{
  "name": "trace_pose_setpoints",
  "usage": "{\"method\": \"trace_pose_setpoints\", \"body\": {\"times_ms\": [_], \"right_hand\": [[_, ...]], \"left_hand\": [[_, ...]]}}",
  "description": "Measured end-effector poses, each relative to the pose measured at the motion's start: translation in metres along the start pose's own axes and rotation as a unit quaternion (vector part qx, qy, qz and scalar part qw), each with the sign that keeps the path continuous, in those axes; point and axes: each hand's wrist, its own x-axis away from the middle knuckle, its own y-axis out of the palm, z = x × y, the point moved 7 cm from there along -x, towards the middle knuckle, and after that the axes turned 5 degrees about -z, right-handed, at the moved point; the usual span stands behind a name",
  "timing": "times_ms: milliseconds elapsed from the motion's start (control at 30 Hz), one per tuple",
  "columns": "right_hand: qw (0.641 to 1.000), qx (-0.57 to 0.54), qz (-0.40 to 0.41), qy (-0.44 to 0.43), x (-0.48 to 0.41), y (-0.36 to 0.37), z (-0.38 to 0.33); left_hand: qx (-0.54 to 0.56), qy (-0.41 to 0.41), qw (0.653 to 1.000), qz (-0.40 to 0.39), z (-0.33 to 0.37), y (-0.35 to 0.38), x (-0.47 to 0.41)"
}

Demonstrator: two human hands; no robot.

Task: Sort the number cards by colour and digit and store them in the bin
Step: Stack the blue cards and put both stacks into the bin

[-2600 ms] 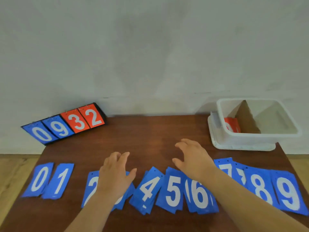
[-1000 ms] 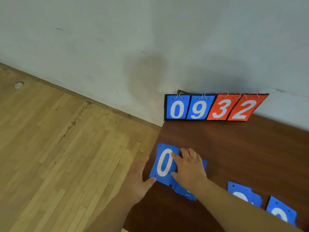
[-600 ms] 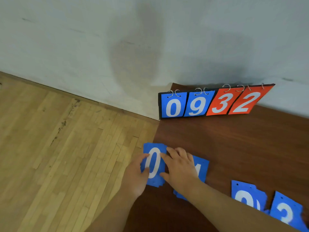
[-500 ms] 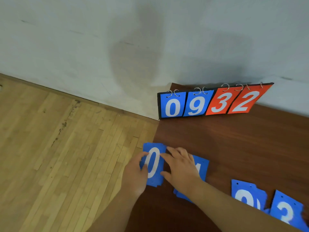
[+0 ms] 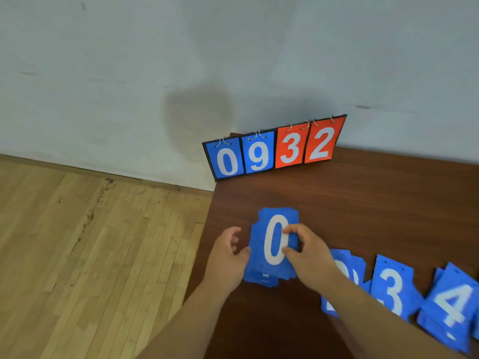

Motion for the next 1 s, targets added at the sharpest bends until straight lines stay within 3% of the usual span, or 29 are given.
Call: {"method": "trace_pose_setpoints", "body": {"times_ms": [133, 233, 400, 600, 833, 1000], "right_hand": [[0.998, -0.003, 0.043, 0.053, 0.035, -0.052, 0.048], [0.995, -0.003, 0.068, 0.079, 0.058, -0.076, 0.075], [0.992, -0.012, 0.077, 0.095, 0.08, -0.094, 0.105], [0.989, -0.055, 0.074, 0.112, 0.103, -0.113, 0.125], [0.981, -0.158, 0.082, 0.076, 0.126, -0.141, 0.124], [0.969, -0.227, 0.094, 0.035, 0.149, -0.162, 0.125]], "left_hand": [[-0.198, -0.042, 0.979, 0.0, -0.004, 0.042, 0.002], [-0.246, -0.068, 0.967, 0.014, 0.005, 0.066, 0.004], [-0.178, -0.078, 0.98, 0.03, -0.001, 0.079, 0.01], [-0.099, -0.018, 0.995, 0.019, 0.006, 0.092, 0.036], [0.06, 0.058, 0.996, 0.029, 0.064, 0.116, 0.108], [0.051, 0.124, 0.991, -0.005, 0.107, 0.152, 0.148]]}}
